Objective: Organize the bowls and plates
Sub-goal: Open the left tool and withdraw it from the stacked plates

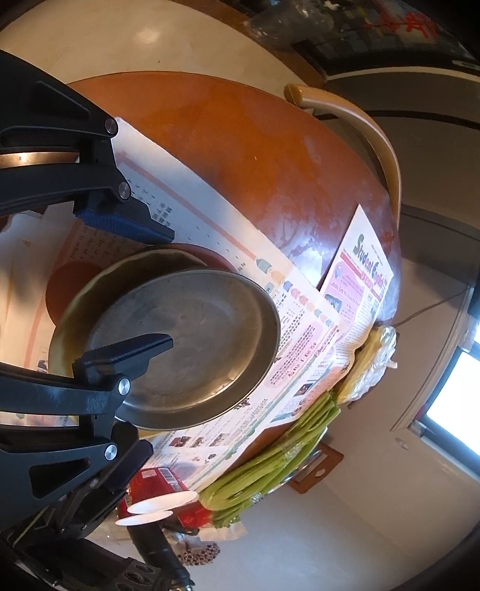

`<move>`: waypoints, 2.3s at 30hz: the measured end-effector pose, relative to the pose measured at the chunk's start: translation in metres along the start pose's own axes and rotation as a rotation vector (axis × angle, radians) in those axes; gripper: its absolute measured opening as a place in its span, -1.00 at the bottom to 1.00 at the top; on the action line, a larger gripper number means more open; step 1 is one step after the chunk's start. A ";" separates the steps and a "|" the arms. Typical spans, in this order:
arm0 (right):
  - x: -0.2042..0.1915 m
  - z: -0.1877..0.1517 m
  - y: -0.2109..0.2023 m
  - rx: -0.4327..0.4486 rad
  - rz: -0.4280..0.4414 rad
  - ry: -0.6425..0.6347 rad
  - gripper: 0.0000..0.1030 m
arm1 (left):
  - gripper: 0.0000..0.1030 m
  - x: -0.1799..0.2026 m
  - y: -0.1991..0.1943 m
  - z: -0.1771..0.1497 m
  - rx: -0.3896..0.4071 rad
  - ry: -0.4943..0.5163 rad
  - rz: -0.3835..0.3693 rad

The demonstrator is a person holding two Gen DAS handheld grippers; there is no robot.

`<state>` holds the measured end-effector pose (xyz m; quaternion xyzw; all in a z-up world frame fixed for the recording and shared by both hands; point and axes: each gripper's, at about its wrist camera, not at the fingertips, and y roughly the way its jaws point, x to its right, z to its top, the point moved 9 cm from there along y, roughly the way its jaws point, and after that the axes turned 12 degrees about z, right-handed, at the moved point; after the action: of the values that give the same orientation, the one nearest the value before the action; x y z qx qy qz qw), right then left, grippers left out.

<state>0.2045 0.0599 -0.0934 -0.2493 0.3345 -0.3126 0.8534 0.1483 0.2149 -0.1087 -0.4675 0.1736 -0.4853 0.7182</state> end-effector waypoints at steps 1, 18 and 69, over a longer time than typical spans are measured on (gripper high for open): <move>0.000 -0.001 0.002 -0.006 0.005 -0.001 -0.03 | 0.00 0.002 0.001 0.000 0.001 0.006 0.002; 0.041 0.006 -0.013 0.043 -0.092 0.053 0.10 | 0.01 0.065 0.021 0.009 -0.011 0.124 0.005; 0.043 0.015 -0.178 0.364 -0.280 -0.016 0.10 | 0.02 0.145 -0.080 -0.013 0.237 0.270 -0.034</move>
<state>0.1754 -0.0875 0.0117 -0.1379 0.2280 -0.4813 0.8351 0.1645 0.0768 -0.0181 -0.3130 0.2019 -0.5726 0.7303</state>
